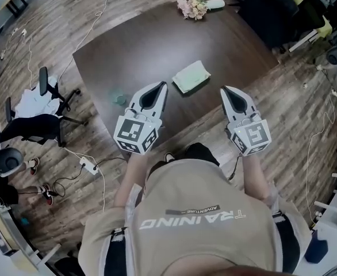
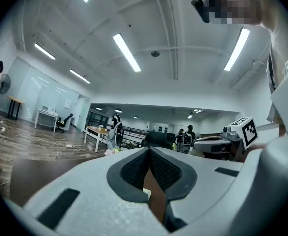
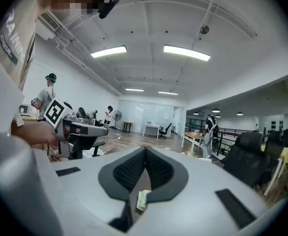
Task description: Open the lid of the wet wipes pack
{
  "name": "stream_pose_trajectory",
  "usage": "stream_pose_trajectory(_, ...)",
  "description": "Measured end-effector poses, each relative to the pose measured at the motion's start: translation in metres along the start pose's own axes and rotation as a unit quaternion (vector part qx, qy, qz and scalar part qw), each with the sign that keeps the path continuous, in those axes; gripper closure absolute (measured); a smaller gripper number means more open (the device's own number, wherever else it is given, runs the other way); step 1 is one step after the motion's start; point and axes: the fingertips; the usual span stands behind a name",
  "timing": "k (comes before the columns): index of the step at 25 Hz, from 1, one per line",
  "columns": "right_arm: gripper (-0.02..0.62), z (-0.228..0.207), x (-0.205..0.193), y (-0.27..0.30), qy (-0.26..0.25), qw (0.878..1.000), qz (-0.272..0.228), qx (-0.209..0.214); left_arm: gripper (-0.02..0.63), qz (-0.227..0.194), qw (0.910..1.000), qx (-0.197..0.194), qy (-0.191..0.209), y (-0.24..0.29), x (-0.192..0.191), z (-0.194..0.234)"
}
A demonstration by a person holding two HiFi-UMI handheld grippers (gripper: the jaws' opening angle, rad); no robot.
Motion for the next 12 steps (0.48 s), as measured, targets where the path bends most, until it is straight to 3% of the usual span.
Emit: stream_pose_trajectory(12,0.581,-0.027,-0.009,0.022,0.016,1.0,0.012,0.015,0.597,0.013,0.9997,-0.01,0.016,0.029,-0.002,-0.002)
Point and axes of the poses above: the fingertips, and each gripper's own axes: y forward along the fingers, z to its left, x out of its top, and after that the axes turned 12 degrees about y, right-handed
